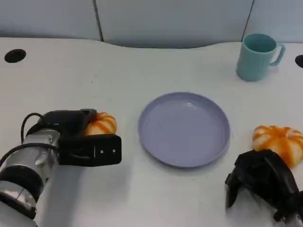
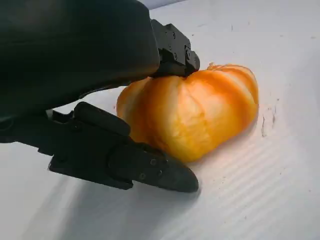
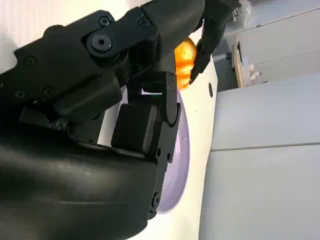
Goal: Grasp the bread from the table and place it into the plate.
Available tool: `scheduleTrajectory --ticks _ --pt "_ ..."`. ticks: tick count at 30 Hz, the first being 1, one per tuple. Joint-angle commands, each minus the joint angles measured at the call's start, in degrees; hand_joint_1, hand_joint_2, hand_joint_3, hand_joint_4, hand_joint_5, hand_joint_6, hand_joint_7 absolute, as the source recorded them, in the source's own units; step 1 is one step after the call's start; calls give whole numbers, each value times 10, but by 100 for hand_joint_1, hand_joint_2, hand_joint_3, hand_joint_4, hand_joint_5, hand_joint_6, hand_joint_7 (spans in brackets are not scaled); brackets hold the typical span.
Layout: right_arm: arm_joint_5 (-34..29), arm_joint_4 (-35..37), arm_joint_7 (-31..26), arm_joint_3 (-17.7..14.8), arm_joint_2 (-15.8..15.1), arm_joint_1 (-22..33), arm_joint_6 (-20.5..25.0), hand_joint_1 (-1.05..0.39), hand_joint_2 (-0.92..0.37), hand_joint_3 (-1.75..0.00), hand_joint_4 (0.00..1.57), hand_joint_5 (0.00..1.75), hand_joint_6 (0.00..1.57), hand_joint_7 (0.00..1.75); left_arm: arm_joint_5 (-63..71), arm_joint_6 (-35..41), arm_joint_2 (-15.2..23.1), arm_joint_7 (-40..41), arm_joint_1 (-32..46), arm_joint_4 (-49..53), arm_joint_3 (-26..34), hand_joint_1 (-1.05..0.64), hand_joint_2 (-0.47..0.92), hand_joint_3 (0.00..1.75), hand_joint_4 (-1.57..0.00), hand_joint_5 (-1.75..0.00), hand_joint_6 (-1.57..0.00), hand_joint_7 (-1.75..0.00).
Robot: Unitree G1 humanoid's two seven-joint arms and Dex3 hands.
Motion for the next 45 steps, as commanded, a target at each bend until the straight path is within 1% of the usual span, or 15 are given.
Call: scheduleTrajectory --ticks 1,3,4,5,6,8,9,12,15,21,23,26,36,40,45 --pt "0 -18 -8 2 -10 12 11 -105 -77 0 157 89 157 68 -14 -31 2 81 22 28 3 -27 90 2 -57 -27 -63 -15" --pt "4 -21 -2 2 -9 12 14 -105 -76 0 157 89 157 68 -17 -46 3 117 27 38 3 -22 92 6 -81 -73 -100 -24" --pt "4 -23 -1 2 -10 13 13 -105 -77 0 157 89 157 67 -16 -53 4 140 31 43 1 -23 92 6 -86 -94 -109 -28" --pt "4 -24 0 2 -10 14 13 -105 -77 -1 157 89 157 67 -12 -56 4 163 34 47 -3 -25 92 5 -85 -129 -109 -45" --pt "4 -24 1 2 -10 15 13 -105 -77 -1 157 89 157 66 -10 -58 4 179 35 50 -6 -27 92 6 -86 -156 -93 -94" --pt "3 -26 -1 2 -9 16 11 -105 -78 -1 157 89 157 65 -7 -61 3 211 42 57 -10 -26 92 20 -85 -170 -75 -135" --pt "3 -26 -2 2 -9 17 10 -105 -78 -1 157 88 157 65 -7 -62 2 219 43 59 -11 -26 92 26 -85 -173 -70 -147" --pt "3 -23 2 1 -10 16 5 -105 -78 -1 157 88 157 64 -6 -91 8 283 55 57 -12 -26 92 38 -81 -174 -64 -142" --pt "3 -23 -1 0 -10 16 7 -105 -78 -1 157 88 157 65 3 -109 10 346 58 55 -18 -20 86 57 -79 -175 -57 -171" --pt "1 -24 -2 2 -11 14 14 -105 -77 0 157 89 157 65 -9 -145 24 366 32 39 -8 -17 74 83 -80 -175 -59 -175" --pt "1 -24 -4 2 -10 14 17 -105 -77 0 157 89 157 65 -7 -160 27 377 24 30 -9 -17 65 101 -83 -175 -64 -175" --pt "1 -22 -4 3 -9 14 17 -105 -77 0 157 89 157 66 -20 -190 21 391 13 16 6 -15 52 107 -87 -175 -67 -175" --pt "-4 -22 -9 5 -7 11 19 -105 -76 0 157 89 157 67 -70 -276 -2 299 -14 -42 32 -19 52 104 -85 -175 -64 -175" --pt "-10 -22 -14 9 -9 11 13 -105 -77 -1 157 90 157 69 -84 -304 -14 229 -26 -60 30 -19 39 130 -88 -175 -71 -175" --pt "-6 -22 -11 12 -6 13 16 -105 -76 0 157 89 157 66 -93 -323 -31 161 -39 -61 30 -21 40 133 -92 -175 -75 -175"
